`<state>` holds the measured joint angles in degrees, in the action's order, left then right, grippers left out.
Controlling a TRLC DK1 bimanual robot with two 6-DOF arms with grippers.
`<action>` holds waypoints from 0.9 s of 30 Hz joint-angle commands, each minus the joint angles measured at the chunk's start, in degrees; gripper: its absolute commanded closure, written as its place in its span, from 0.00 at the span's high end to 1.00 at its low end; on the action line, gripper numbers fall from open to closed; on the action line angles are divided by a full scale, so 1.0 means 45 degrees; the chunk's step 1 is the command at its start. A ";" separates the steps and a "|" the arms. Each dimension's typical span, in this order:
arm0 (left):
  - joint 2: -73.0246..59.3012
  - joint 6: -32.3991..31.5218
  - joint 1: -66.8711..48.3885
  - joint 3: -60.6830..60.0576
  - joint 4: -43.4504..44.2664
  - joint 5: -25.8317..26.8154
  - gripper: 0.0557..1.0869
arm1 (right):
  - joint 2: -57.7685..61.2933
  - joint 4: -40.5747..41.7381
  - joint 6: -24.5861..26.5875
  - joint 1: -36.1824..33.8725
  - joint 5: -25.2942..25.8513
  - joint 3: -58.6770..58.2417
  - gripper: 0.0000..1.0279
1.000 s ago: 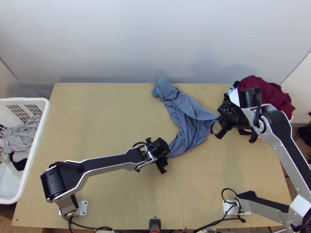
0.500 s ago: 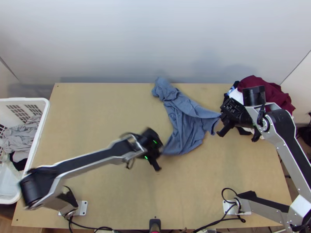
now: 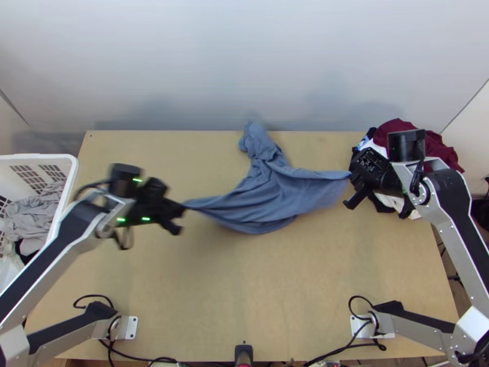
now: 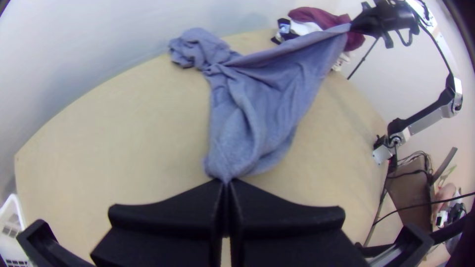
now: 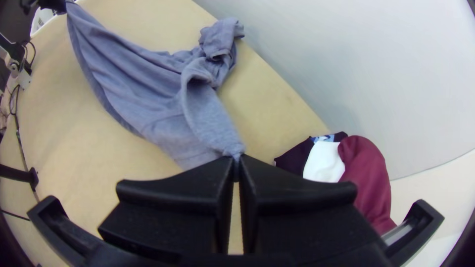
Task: Fold the t-shirt
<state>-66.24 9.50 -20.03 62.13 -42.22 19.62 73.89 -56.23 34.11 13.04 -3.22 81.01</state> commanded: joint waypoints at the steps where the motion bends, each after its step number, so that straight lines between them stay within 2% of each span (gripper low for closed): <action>1: 0.1575 0.3026 0.5057 -0.0935 -0.1751 0.1383 0.03 | 0.0084 0.0034 0.0057 -0.0124 0.0013 0.0298 0.03; 7: 0.1341 0.5233 0.8221 -0.1443 -0.1908 0.2242 0.03 | 0.0182 0.0034 0.0135 -0.0358 0.0013 0.0357 0.03; 12: 0.0286 0.5507 0.9198 -0.1345 -0.0501 0.2496 0.03 | 0.0553 0.0093 0.0057 -0.0417 0.0013 0.0903 0.03; 20: -0.0964 0.3534 0.9666 0.0881 0.1725 0.3063 0.03 | 0.1549 -0.0083 -0.0431 -0.0417 -0.0006 0.3833 0.03; 23: -0.0339 0.2206 0.9452 0.1155 0.2604 0.3160 0.03 | 0.1784 -0.0122 -0.0978 -0.0280 -0.0006 0.5181 0.03; 27: 0.0833 -0.0274 0.9198 0.0901 0.5046 0.3141 0.03 | 0.2233 0.0190 -0.1974 -0.0221 -0.0006 0.6880 0.03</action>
<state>-67.02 21.02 21.76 64.88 -31.88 33.28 80.97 -56.47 30.37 11.62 -3.31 100.51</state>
